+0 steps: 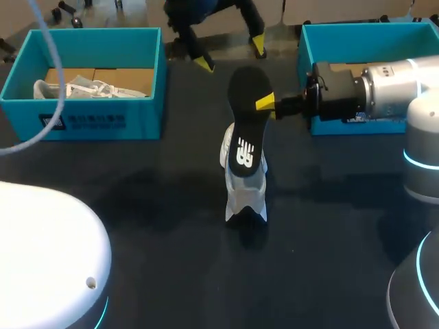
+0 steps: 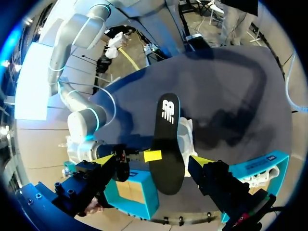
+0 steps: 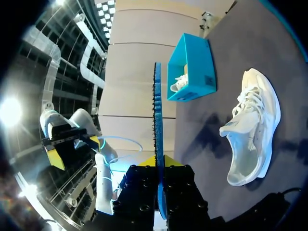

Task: Take the shoe out of the shoebox, open the shoe tongue, remove and reinsert the insole, then place the shoe into the shoebox

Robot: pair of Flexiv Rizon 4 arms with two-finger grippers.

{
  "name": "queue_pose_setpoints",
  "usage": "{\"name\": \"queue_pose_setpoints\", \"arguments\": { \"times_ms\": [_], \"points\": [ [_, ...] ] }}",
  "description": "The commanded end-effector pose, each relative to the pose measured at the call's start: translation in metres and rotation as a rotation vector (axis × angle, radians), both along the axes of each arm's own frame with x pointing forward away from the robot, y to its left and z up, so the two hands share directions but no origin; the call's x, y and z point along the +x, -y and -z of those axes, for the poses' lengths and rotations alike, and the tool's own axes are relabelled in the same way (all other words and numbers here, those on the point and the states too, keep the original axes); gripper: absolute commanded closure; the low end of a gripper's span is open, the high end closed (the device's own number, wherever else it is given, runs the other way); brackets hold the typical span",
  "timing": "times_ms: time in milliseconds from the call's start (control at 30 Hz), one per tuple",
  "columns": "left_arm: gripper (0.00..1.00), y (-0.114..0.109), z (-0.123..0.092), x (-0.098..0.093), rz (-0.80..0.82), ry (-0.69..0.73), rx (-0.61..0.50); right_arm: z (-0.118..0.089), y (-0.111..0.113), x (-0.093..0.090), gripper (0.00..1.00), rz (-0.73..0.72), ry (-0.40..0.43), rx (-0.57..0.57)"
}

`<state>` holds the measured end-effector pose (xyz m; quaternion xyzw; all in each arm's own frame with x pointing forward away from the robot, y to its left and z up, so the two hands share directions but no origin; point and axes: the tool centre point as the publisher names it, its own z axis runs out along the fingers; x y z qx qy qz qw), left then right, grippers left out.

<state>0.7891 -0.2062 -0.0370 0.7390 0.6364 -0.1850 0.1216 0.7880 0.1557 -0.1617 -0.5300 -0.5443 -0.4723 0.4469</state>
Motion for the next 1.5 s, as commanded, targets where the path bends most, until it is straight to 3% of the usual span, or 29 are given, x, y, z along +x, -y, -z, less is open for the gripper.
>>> {"name": "queue_pose_setpoints", "arguments": {
  "times_ms": [33,1167,1500],
  "points": [
    [0.0,0.006,-0.006,0.003,0.02,0.048,0.306,0.001,-0.001,0.001,1.0,-0.003,-0.001,0.0],
    [0.0,0.019,-0.016,0.0,0.022,0.066,0.265,-0.002,-0.001,0.001,1.0,-0.013,0.016,-0.005],
    [0.0,0.013,-0.008,-0.006,0.035,0.033,0.143,-0.003,-0.002,-0.002,1.0,-0.006,0.019,-0.006]
  ]
}}
